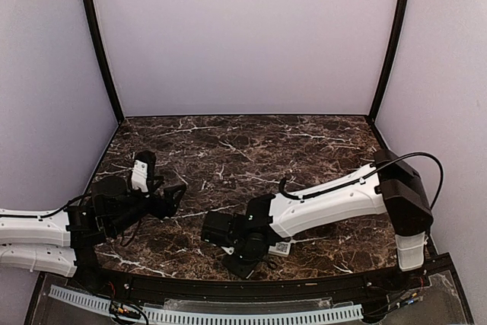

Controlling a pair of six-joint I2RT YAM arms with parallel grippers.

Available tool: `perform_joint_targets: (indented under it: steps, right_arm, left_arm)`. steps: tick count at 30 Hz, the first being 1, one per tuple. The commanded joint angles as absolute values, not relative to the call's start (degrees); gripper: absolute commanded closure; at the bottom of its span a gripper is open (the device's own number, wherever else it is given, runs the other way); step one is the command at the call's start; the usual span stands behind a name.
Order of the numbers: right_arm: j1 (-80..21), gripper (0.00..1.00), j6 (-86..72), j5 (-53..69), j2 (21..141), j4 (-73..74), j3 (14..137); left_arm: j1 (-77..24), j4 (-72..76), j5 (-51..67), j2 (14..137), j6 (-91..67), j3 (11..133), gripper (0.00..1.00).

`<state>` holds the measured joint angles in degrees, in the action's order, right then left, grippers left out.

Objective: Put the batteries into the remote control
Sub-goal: Pick up the battery cover from the corner of the board.

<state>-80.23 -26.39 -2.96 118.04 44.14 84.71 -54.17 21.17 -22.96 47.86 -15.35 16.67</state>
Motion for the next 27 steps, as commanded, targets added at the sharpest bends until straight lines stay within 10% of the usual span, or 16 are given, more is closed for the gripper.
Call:
perform_joint_targets:
  steps: [1,17,27]
  right_arm:
    - [-79.45,0.88,-25.43,-4.65,115.75,45.56,82.48]
    - [-72.36,0.88,-20.13,2.28,101.09,39.48,74.58]
    - [-67.41,0.87,-13.91,7.76,91.74,41.48,72.86]
  left_arm:
    - [-55.17,21.94,-22.81,46.66,-13.01,15.80,0.20]
    - [-57.12,25.21,-11.03,47.98,-3.92,21.84,0.22]
    - [-70.80,-10.18,3.66,56.20,44.18,41.14,0.26]
